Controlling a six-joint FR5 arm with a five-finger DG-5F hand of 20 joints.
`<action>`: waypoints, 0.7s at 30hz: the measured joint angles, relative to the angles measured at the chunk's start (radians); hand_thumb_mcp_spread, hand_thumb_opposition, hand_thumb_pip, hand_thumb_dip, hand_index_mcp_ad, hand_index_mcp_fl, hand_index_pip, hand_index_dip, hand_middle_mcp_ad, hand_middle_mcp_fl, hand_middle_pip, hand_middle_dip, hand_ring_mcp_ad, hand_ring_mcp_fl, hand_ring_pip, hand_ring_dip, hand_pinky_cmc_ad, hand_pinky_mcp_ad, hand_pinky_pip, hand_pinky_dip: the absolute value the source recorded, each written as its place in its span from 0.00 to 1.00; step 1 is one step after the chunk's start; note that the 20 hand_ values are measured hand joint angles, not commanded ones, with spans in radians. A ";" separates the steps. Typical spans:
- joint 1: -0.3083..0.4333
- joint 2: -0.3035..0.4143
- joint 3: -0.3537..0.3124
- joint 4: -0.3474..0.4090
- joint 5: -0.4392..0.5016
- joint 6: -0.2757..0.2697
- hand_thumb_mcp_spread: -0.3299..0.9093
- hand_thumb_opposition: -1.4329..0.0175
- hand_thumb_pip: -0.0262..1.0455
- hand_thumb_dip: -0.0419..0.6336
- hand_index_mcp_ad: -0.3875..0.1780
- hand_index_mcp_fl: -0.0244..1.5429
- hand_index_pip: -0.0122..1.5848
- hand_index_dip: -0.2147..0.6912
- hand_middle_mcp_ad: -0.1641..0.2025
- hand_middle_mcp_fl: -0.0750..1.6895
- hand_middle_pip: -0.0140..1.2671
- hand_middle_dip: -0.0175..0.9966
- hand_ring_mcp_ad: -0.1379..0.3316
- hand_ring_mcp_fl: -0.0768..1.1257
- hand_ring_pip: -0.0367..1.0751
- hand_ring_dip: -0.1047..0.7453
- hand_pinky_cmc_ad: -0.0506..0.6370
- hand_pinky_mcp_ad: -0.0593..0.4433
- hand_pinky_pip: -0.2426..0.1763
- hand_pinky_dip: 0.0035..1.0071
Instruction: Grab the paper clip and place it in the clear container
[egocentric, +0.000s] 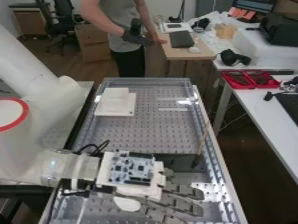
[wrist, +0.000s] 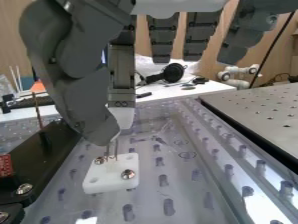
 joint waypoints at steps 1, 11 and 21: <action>0.000 0.000 0.000 0.000 0.000 -0.001 0.63 0.38 0.66 0.49 0.42 0.20 0.97 0.39 0.64 0.04 0.10 0.17 0.56 0.06 0.10 0.21 0.45 0.57 0.40 0.18; -0.001 0.001 0.000 -0.009 -0.026 -0.047 0.63 0.38 0.66 0.49 0.41 0.20 0.97 0.39 0.63 0.04 0.10 0.17 0.55 0.06 0.10 0.21 0.45 0.57 0.40 0.18; -0.006 -0.009 0.030 -0.034 -0.058 -0.123 0.63 0.38 0.66 0.50 0.41 0.20 0.97 0.39 0.63 0.04 0.10 0.17 0.55 0.06 0.10 0.21 0.45 0.57 0.40 0.18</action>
